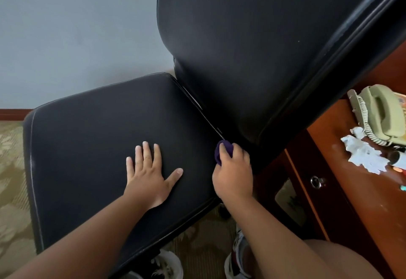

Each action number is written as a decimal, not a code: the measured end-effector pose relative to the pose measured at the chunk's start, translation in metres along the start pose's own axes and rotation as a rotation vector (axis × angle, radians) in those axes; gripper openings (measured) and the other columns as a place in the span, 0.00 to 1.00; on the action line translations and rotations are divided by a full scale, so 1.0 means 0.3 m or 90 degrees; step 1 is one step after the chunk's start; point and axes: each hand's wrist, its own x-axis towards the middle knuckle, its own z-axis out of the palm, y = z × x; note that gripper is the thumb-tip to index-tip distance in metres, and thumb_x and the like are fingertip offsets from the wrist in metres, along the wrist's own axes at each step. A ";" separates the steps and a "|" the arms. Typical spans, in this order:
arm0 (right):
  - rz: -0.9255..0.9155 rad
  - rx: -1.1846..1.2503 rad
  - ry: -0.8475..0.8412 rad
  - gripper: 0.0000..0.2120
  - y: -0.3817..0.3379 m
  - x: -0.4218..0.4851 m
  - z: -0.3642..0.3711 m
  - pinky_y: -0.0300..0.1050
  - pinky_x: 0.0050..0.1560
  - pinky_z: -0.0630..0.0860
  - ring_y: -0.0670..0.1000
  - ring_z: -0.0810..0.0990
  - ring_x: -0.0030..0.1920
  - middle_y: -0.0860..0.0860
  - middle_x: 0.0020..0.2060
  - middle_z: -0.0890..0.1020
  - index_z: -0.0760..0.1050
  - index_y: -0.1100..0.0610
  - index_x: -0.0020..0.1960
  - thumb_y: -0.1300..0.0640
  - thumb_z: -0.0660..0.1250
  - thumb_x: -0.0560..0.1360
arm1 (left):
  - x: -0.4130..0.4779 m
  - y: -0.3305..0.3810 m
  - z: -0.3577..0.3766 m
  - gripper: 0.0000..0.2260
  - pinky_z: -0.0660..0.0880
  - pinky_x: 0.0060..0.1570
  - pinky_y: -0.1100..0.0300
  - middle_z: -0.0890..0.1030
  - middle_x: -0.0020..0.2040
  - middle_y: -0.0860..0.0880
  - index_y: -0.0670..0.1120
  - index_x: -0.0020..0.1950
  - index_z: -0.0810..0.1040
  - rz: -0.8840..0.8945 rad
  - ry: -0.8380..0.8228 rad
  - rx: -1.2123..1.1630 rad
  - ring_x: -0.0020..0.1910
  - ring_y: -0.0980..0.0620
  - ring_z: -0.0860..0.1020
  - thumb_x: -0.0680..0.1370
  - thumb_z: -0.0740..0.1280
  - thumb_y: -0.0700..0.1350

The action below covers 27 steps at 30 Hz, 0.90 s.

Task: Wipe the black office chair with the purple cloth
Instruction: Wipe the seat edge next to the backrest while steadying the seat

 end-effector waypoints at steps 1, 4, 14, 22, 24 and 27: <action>0.012 0.005 -0.011 0.29 -0.013 -0.008 0.005 0.56 0.71 0.67 0.57 0.60 0.75 0.53 0.76 0.63 0.62 0.50 0.78 0.56 0.64 0.78 | -0.001 -0.005 0.005 0.44 0.31 0.77 0.45 0.30 0.81 0.45 0.48 0.82 0.32 0.007 0.005 0.015 0.78 0.47 0.27 0.77 0.44 0.73; 0.033 0.062 -0.023 0.26 -0.050 0.026 0.009 0.52 0.71 0.66 0.56 0.63 0.73 0.53 0.73 0.67 0.67 0.51 0.75 0.61 0.61 0.78 | 0.001 -0.033 0.011 0.45 0.29 0.76 0.46 0.30 0.81 0.45 0.49 0.82 0.31 0.025 0.002 0.041 0.76 0.48 0.25 0.75 0.41 0.74; -0.050 0.280 -0.013 0.19 -0.108 0.211 0.013 0.46 0.58 0.73 0.56 0.76 0.60 0.52 0.65 0.75 0.77 0.55 0.63 0.66 0.64 0.74 | 0.019 -0.044 0.023 0.45 0.29 0.75 0.46 0.28 0.80 0.46 0.50 0.81 0.30 0.027 -0.015 0.061 0.76 0.49 0.24 0.74 0.40 0.75; -0.080 0.068 -0.089 0.25 0.041 0.053 -0.026 0.49 0.62 0.73 0.55 0.70 0.65 0.52 0.68 0.70 0.66 0.49 0.74 0.60 0.63 0.78 | 0.011 -0.019 0.007 0.44 0.31 0.76 0.44 0.28 0.80 0.44 0.49 0.81 0.29 0.007 -0.034 0.064 0.78 0.46 0.26 0.77 0.43 0.74; -0.065 0.055 -0.090 0.26 0.048 0.013 -0.032 0.49 0.62 0.73 0.55 0.69 0.65 0.52 0.68 0.69 0.65 0.49 0.75 0.60 0.63 0.78 | 0.009 -0.019 0.001 0.44 0.31 0.77 0.44 0.29 0.80 0.45 0.49 0.81 0.30 0.001 -0.040 0.061 0.78 0.46 0.27 0.77 0.44 0.74; -0.024 0.069 -0.072 0.28 0.035 -0.028 -0.024 0.48 0.63 0.73 0.55 0.67 0.69 0.52 0.71 0.68 0.64 0.49 0.76 0.62 0.64 0.77 | 0.010 -0.024 -0.008 0.44 0.31 0.77 0.44 0.29 0.80 0.45 0.50 0.81 0.30 -0.002 -0.045 0.051 0.78 0.46 0.27 0.78 0.46 0.74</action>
